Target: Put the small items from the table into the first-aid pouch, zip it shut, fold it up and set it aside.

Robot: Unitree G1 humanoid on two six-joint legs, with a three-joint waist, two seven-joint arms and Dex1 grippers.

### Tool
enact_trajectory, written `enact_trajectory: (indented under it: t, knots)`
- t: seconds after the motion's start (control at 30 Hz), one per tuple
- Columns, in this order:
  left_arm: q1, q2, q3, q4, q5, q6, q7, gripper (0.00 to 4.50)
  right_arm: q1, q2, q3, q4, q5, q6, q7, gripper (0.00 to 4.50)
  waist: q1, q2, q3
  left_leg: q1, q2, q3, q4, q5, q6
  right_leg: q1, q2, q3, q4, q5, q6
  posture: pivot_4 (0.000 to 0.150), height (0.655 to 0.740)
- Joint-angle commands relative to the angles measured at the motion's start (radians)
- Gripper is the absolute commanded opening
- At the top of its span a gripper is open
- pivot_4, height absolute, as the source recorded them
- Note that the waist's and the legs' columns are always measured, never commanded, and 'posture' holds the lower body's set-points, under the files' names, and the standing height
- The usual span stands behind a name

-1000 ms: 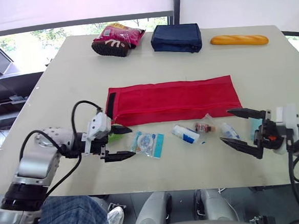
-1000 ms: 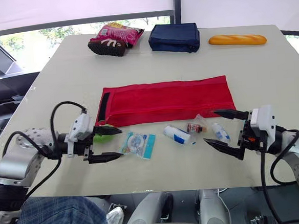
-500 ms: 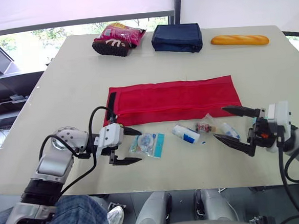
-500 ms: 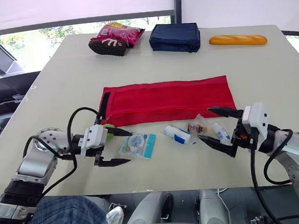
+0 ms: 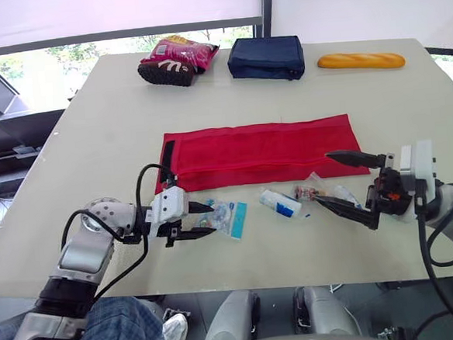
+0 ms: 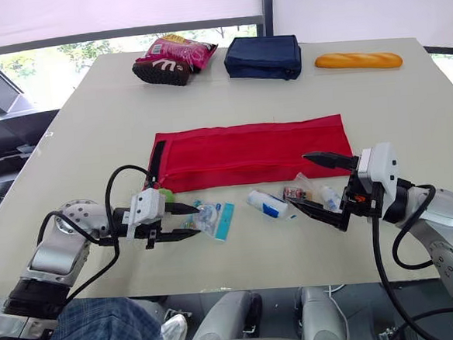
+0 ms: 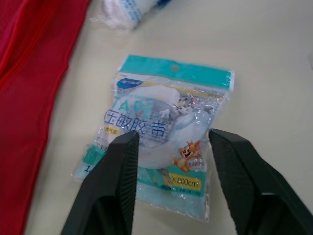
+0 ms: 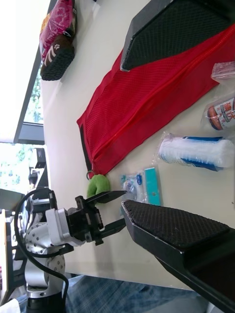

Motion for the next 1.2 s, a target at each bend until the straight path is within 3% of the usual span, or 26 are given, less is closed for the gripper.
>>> enact_trajectory:
  t: [0.03,0.2,0.37,0.47,0.57,0.9,1.2]
  knots:
    - [0.045,0.005,0.027,-0.055,-0.007,0.017,0.033,2.52,-0.016,-0.003,-0.013,-0.040,0.017,0.004,-0.015,4.50,0.000,0.000,0.000,0.000,0.000,0.000,0.000,0.001,-0.002,0.000,0.000,0.000,0.000,0.000,0.000,0.150,0.7395]
    - [0.062,-0.009,0.114,-0.141,-0.166,0.234,0.094,2.52,-0.022,-0.005,-0.016,-0.047,0.026,0.013,-0.026,4.50,0.002,0.000,0.000,0.000,0.000,0.000,0.000,0.000,0.000,0.000,0.000,0.000,0.000,0.000,0.000,0.150,0.7395]
    - [0.114,0.020,0.181,-0.205,-0.248,0.371,0.112,2.52,-0.025,-0.003,-0.015,-0.045,0.025,0.015,-0.026,4.50,0.001,0.000,0.000,0.000,0.000,0.000,0.000,0.002,-0.003,0.000,0.000,0.000,0.000,0.000,0.000,0.150,0.7395]
    - [0.149,0.020,0.252,-0.271,-0.366,0.590,0.208,2.52,-0.023,-0.001,-0.014,-0.048,0.024,0.013,-0.025,4.50,0.000,0.000,0.000,0.000,0.000,0.000,0.000,0.002,-0.003,0.000,0.000,0.000,0.000,0.000,0.000,0.150,0.7395]
    - [0.187,0.017,0.296,-0.330,-0.419,0.689,0.271,2.52,-0.020,0.003,-0.013,-0.044,0.020,0.008,-0.023,4.50,0.001,0.000,0.000,0.000,0.000,0.000,0.000,0.002,-0.003,0.000,0.000,0.001,0.000,0.000,0.000,0.150,0.7395]
    - [0.236,-0.133,0.298,-0.438,-0.384,0.887,0.675,2.52,-0.029,0.025,0.013,-0.033,0.008,-0.006,-0.015,4.50,0.007,-0.001,0.000,0.000,0.000,0.000,0.000,0.002,-0.004,0.000,0.001,0.001,0.000,0.000,0.000,0.150,0.7395]
    - [0.137,-0.245,0.233,-0.420,-0.412,0.974,0.767,2.52,-0.034,0.010,0.005,-0.037,0.021,0.000,-0.010,4.50,0.010,-0.001,-0.001,0.004,0.000,0.000,0.000,0.002,-0.005,0.003,0.000,0.001,0.001,0.000,0.000,0.150,0.7395]
